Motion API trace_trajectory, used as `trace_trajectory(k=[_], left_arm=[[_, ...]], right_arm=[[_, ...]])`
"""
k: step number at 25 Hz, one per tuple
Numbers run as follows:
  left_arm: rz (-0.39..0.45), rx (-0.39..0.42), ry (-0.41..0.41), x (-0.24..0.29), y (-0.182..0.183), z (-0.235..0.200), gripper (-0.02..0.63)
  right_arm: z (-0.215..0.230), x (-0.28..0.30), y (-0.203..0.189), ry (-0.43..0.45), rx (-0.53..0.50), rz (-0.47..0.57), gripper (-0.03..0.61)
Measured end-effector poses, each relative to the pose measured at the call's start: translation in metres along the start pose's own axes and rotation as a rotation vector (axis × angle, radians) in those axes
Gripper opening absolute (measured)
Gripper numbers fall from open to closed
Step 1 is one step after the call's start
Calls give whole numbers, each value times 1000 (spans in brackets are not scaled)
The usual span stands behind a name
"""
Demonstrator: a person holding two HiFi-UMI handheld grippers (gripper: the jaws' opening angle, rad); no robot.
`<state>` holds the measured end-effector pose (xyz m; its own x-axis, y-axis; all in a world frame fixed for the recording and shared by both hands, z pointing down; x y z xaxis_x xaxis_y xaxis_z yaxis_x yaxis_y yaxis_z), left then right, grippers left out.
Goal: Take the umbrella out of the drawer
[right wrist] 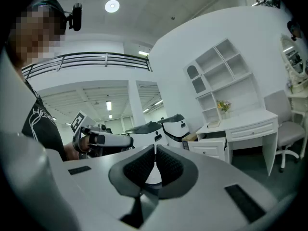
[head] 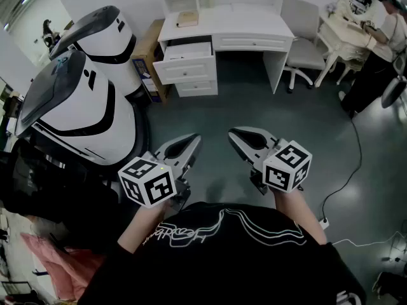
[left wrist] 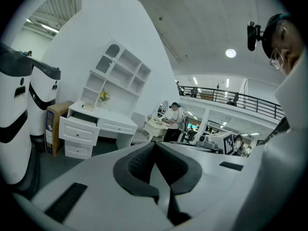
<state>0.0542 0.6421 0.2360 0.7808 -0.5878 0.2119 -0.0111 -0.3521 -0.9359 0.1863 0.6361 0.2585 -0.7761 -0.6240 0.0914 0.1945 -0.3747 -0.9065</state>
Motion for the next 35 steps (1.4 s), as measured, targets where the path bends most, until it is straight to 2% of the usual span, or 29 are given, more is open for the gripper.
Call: trace_trajectory(k=[7, 12, 17, 20, 29, 35], left_arm=[[-8, -1, 2, 9, -1, 3, 20], [-26, -22, -13, 16, -3, -3, 20], [-28, -25, -24, 30, -3, -20, 20], [-28, -41, -31, 41, -6, -38, 20], [-33, -78, -61, 95, -6, -123, 20], [-62, -113, -64, 156, 16, -222, 20]], right_arm=[[9, -5, 0, -2, 0, -4, 48], [20, -4, -4, -22, 58, 2, 48], [32, 7, -6, -5, 55, 4, 49], [46, 20, -12, -26, 37, -18, 49], [119, 85, -12, -81, 60, -48, 49], [191, 170, 14, -64, 84, -66, 49]])
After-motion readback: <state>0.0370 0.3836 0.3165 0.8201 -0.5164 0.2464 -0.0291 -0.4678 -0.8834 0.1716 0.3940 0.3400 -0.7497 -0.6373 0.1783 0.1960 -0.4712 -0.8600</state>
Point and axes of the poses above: the fingertips, and each gripper's own axes: x forward along the fingers, z to its right, y out of its top, the point moved 4 cm from there along -x, backward along the fingers, and after that the axes turned 7 degrees about x, right-handed, at the moved point
